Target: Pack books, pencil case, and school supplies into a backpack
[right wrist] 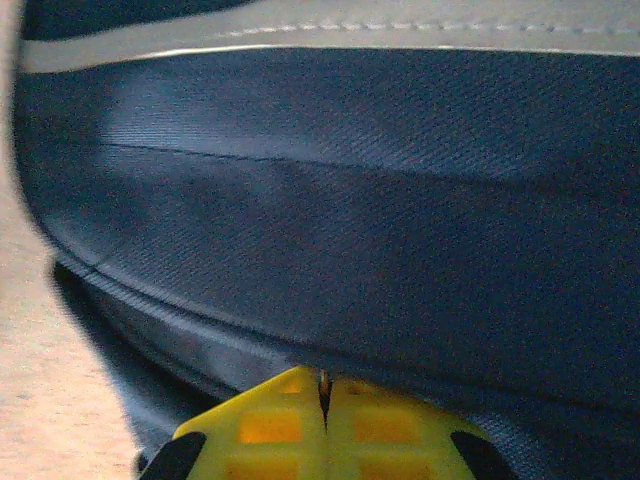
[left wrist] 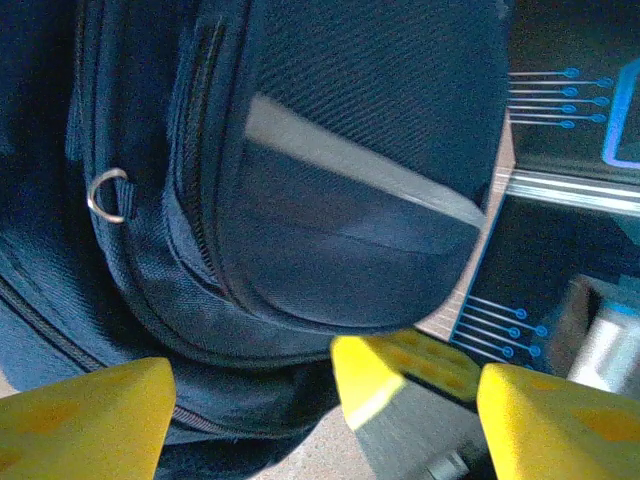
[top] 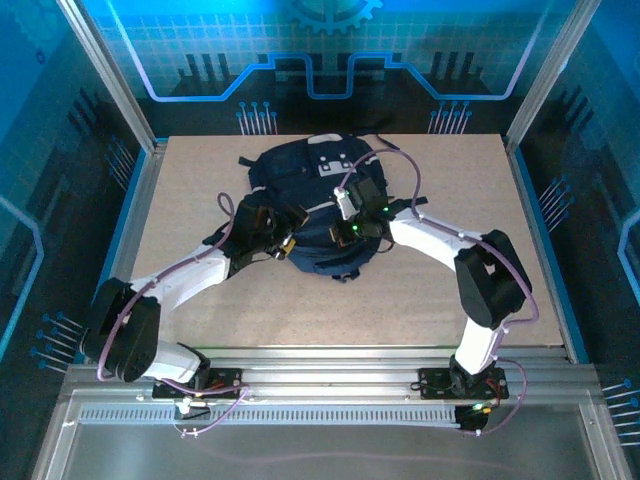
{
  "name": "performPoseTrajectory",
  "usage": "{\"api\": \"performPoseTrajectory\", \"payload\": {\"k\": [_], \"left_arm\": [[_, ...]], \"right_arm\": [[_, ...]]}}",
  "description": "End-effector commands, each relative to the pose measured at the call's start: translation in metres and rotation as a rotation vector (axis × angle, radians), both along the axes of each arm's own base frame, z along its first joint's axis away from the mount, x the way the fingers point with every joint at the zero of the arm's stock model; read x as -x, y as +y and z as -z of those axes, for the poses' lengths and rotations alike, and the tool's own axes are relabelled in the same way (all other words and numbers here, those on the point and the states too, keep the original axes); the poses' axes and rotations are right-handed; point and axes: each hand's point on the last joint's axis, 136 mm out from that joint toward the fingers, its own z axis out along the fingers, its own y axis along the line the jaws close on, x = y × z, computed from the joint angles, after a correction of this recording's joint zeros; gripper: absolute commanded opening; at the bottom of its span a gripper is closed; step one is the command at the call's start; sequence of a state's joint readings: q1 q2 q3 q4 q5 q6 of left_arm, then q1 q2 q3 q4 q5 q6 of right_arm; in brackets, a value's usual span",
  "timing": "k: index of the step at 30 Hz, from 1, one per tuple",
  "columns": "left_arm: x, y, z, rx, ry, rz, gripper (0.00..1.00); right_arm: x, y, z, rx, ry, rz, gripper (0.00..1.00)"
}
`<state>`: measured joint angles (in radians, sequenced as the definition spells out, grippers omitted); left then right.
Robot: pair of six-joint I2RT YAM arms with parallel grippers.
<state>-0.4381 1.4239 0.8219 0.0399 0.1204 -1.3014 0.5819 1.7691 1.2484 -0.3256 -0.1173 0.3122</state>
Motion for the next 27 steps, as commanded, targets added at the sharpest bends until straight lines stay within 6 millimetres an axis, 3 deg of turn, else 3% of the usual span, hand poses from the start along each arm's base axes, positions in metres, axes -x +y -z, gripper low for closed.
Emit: {"api": "performPoseTrajectory", "payload": {"k": [1, 7, 16, 18, 24, 27], "left_arm": [[-0.009, -0.002, 0.004, 0.015, 0.02, -0.064, 0.8], [-0.019, 0.001, 0.024, -0.002, 0.03, -0.11, 0.8], [-0.051, 0.006, 0.022, -0.002, -0.051, -0.155, 0.7], [-0.058, 0.014, 0.023, -0.014, -0.068, -0.173, 0.59], [-0.069, 0.033, 0.023, -0.013, -0.099, -0.188, 0.0], [-0.068, 0.035, 0.02, -0.018, -0.109, -0.162, 0.0]], "right_arm": [[0.017, 0.035, -0.05, -0.202, -0.033, -0.055, 0.0], [0.028, 0.034, -0.05, -0.2, -0.015, -0.07, 0.0], [0.044, 0.029, -0.032, -0.16, 0.038, -0.111, 0.0], [0.048, 0.028, -0.028, -0.148, 0.047, -0.118, 0.0], [0.054, 0.013, -0.016, -0.065, 0.041, -0.12, 0.0], [0.049, -0.011, -0.004, 0.082, 0.0, -0.108, 0.0]]}}
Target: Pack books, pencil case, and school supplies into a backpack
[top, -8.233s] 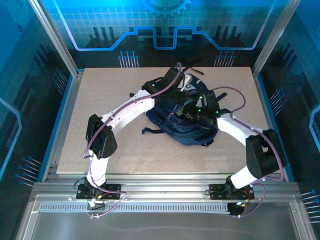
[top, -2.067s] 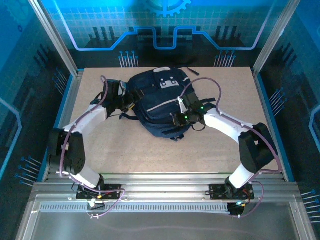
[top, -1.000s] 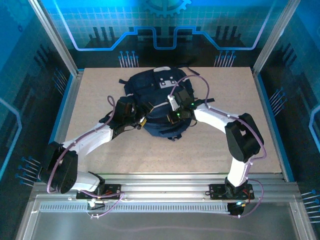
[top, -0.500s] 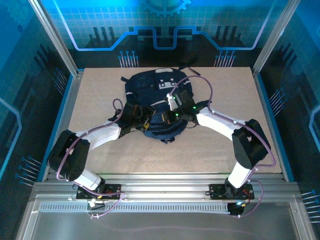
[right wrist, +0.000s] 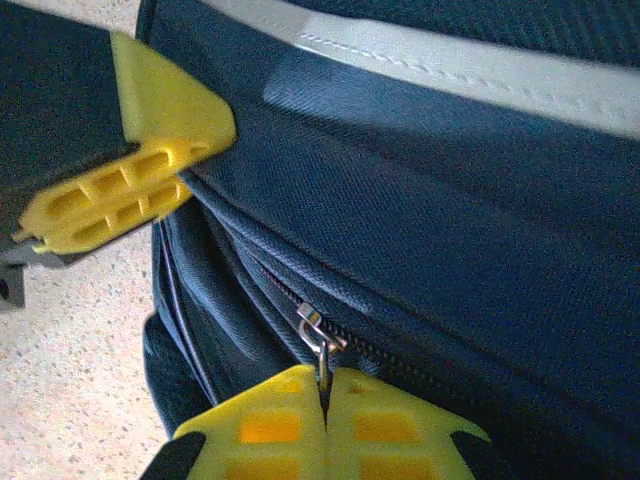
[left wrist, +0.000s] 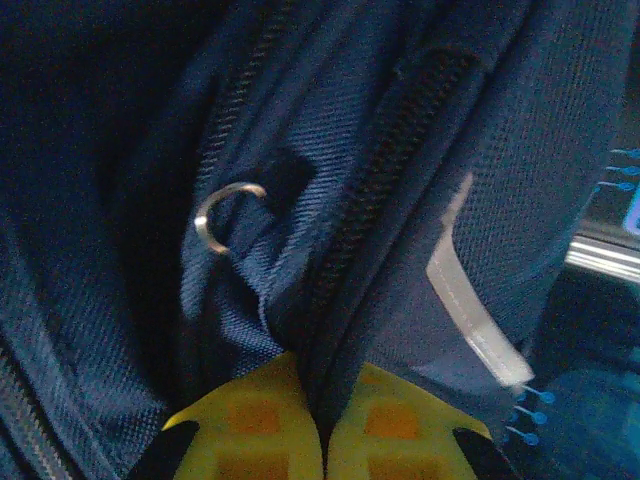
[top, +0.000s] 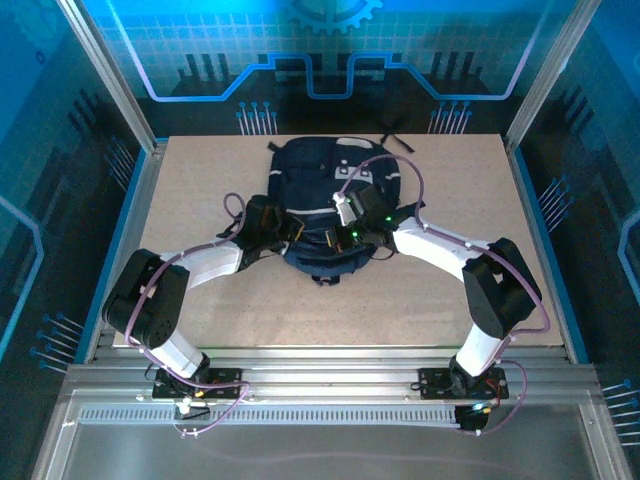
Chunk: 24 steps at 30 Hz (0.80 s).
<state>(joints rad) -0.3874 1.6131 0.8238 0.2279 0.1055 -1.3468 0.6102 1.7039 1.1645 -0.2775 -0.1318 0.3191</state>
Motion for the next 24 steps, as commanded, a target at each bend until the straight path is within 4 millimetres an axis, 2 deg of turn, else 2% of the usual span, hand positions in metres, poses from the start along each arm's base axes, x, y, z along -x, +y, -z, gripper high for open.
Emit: {"api": "performPoseTrajectory", "payload": {"k": [1, 3, 10, 16, 21, 23, 24], "left_arm": [[-0.029, 0.028, -0.021, -0.05, -0.122, -0.063, 0.0], [-0.025, 0.034, -0.02, -0.062, -0.115, -0.053, 0.0], [-0.019, 0.078, -0.022, -0.143, -0.108, -0.084, 0.0], [-0.025, 0.095, -0.033, -0.172, -0.116, -0.035, 0.0], [-0.03, 0.104, -0.041, -0.226, -0.12, 0.04, 0.0], [-0.034, 0.112, -0.043, -0.23, -0.113, 0.054, 0.0], [-0.036, 0.117, -0.043, -0.223, -0.103, 0.051, 0.0]], "right_arm": [[0.026, -0.025, 0.002, 0.161, -0.003, -0.069, 0.0], [0.02, -0.044, 0.005, 0.215, -0.014, -0.043, 0.0], [0.003, -0.101, -0.005, 0.268, -0.035, 0.082, 0.0], [-0.022, -0.145, -0.008, 0.314, -0.062, 0.193, 0.0], [-0.057, -0.164, -0.006, 0.315, -0.114, 0.225, 0.0], [-0.068, -0.161, -0.008, 0.275, -0.089, 0.212, 0.0], [-0.07, -0.153, -0.013, 0.245, -0.076, 0.189, 0.0]]}}
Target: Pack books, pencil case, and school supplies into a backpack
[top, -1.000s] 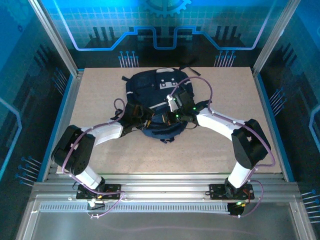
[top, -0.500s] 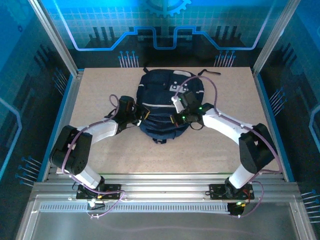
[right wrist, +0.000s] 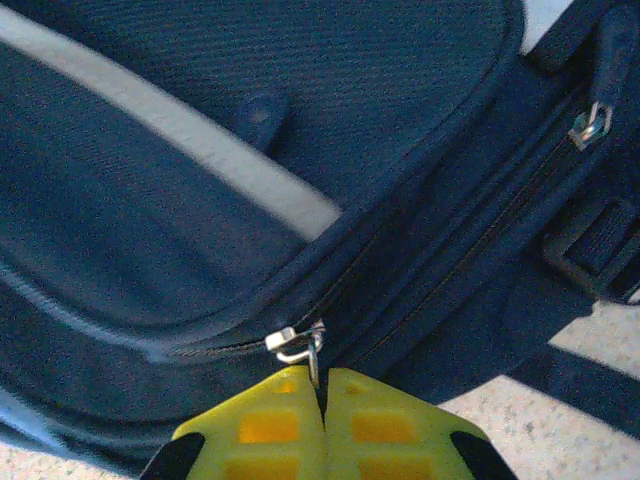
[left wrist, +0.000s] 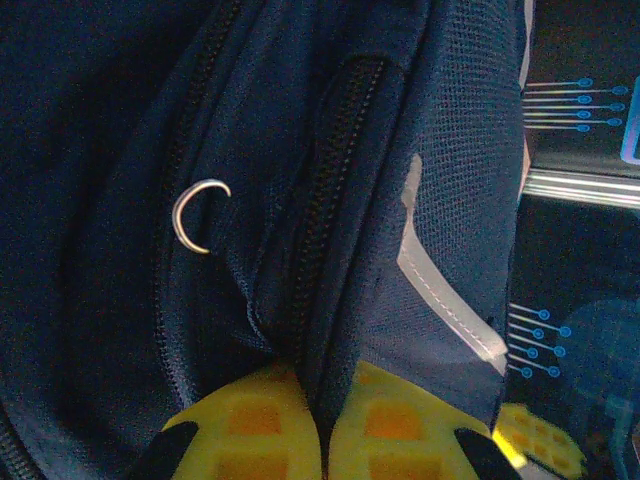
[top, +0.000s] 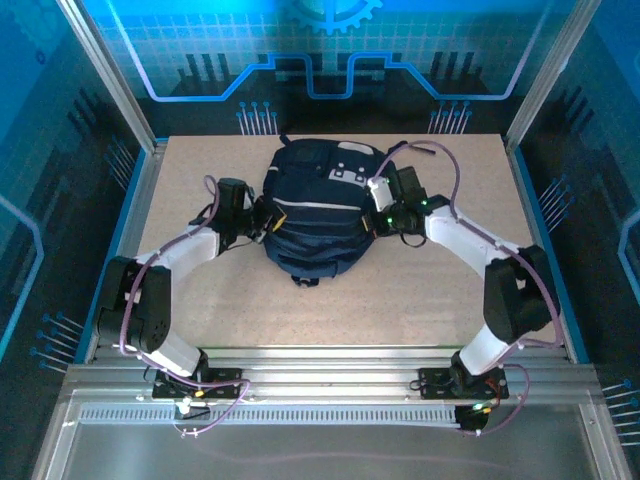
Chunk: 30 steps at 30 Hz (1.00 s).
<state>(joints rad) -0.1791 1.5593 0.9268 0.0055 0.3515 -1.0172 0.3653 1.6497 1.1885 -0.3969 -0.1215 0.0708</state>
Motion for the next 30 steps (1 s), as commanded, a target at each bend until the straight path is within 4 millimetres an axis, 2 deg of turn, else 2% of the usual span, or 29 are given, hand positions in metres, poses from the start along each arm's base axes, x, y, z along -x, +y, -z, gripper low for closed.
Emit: {"api": "performPoseTrajectory", "payload": {"k": [1, 2, 3, 6, 9, 12, 16, 18, 21, 23, 25, 26, 27, 29, 30], "left_arm": [[-0.027, 0.07, -0.014, -0.127, -0.057, -0.129, 0.06], [-0.028, 0.07, -0.016, -0.119, -0.059, -0.127, 0.13], [-0.026, 0.068, -0.02, -0.105, -0.06, -0.129, 0.23], [-0.02, 0.054, -0.031, -0.019, -0.07, -0.132, 0.3], [-0.005, 0.042, -0.038, 0.03, -0.065, -0.151, 0.52], [0.015, 0.024, -0.035, 0.059, -0.028, -0.166, 0.72], [0.039, -0.001, -0.02, 0.116, 0.039, -0.197, 0.82], [0.043, -0.012, -0.014, 0.155, 0.051, -0.214, 0.82], [0.039, -0.021, -0.011, 0.161, 0.045, -0.225, 0.83], [0.032, -0.023, -0.008, 0.154, 0.036, -0.232, 0.82], [0.024, -0.022, -0.003, 0.142, 0.023, -0.245, 0.74], [0.021, -0.022, -0.002, 0.134, 0.013, -0.249, 0.63], [0.018, -0.022, 0.001, 0.128, 0.001, -0.248, 0.41], [0.012, -0.022, 0.003, 0.125, -0.017, -0.241, 0.07], [0.012, -0.021, 0.007, 0.122, -0.01, -0.238, 0.0]], "right_arm": [[-0.026, -0.042, -0.003, 0.075, 0.006, 0.103, 0.0], [-0.023, -0.031, -0.007, 0.053, 0.005, 0.072, 0.0], [-0.02, -0.02, -0.009, 0.035, 0.008, 0.046, 0.0], [-0.003, 0.018, -0.017, -0.055, 0.039, -0.031, 0.0], [0.015, 0.058, -0.026, -0.128, 0.038, -0.106, 0.0], [0.027, 0.093, -0.033, -0.156, 0.03, -0.164, 0.0], [0.039, 0.135, -0.045, -0.194, 0.017, -0.257, 0.0], [0.044, 0.151, -0.05, -0.2, 0.016, -0.304, 0.0], [0.054, 0.168, -0.05, -0.193, 0.02, -0.36, 0.0], [0.058, 0.172, -0.046, -0.188, 0.034, -0.371, 0.0], [0.063, 0.172, -0.043, -0.195, 0.056, -0.375, 0.0], [0.066, 0.171, -0.041, -0.197, 0.061, -0.376, 0.0], [0.069, 0.169, -0.038, -0.19, 0.063, -0.377, 0.0], [0.07, 0.158, -0.031, -0.143, 0.051, -0.365, 0.0], [0.067, 0.148, -0.025, -0.095, 0.036, -0.353, 0.0]]}}
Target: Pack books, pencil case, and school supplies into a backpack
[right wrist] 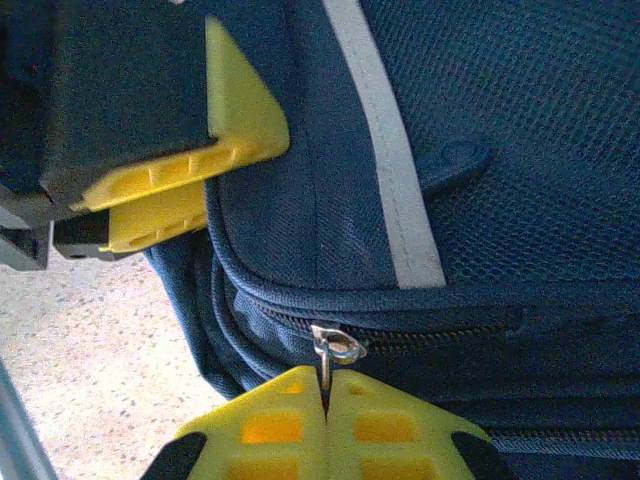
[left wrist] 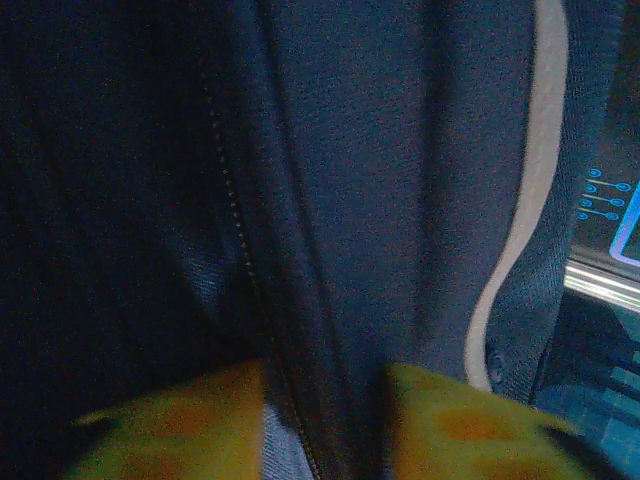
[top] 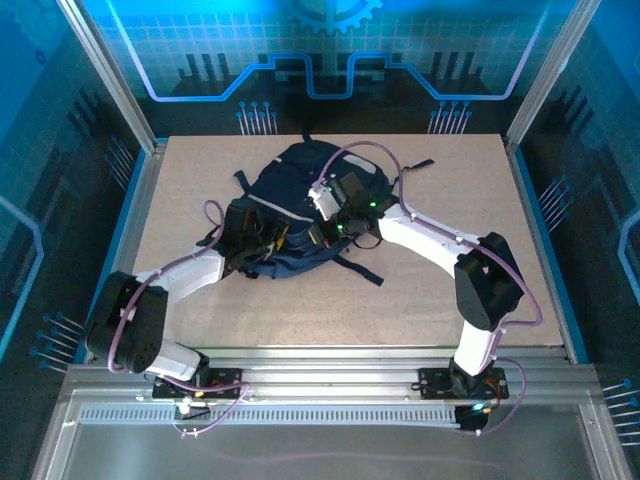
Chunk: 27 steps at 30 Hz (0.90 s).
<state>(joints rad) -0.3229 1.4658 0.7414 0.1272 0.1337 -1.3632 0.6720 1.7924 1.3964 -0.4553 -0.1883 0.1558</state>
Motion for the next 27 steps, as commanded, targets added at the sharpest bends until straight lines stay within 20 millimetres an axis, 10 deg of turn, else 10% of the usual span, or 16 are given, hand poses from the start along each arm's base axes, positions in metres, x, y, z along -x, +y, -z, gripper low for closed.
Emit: {"api": "performPoseTrajectory", "payload": {"k": [1, 9, 20, 24, 27], "left_arm": [[-0.022, -0.005, -0.015, 0.02, -0.112, -0.008, 0.0], [-0.011, 0.001, -0.014, -0.041, -0.074, 0.055, 0.0], [-0.013, -0.009, -0.03, -0.047, -0.101, 0.13, 0.0], [-0.022, -0.018, -0.049, -0.117, -0.149, 0.238, 0.81], [-0.026, -0.01, -0.07, -0.262, -0.202, 0.297, 0.99]], "right_arm": [[0.013, -0.005, -0.006, 0.031, -0.049, -0.053, 0.0], [-0.043, -0.095, 0.007, 0.111, -0.079, 0.152, 0.0], [-0.086, -0.124, 0.014, 0.099, -0.068, 0.285, 0.0], [-0.076, -0.127, -0.004, 0.045, -0.09, 0.311, 0.6], [-0.068, -0.14, -0.016, 0.021, -0.105, 0.368, 0.76]]}}
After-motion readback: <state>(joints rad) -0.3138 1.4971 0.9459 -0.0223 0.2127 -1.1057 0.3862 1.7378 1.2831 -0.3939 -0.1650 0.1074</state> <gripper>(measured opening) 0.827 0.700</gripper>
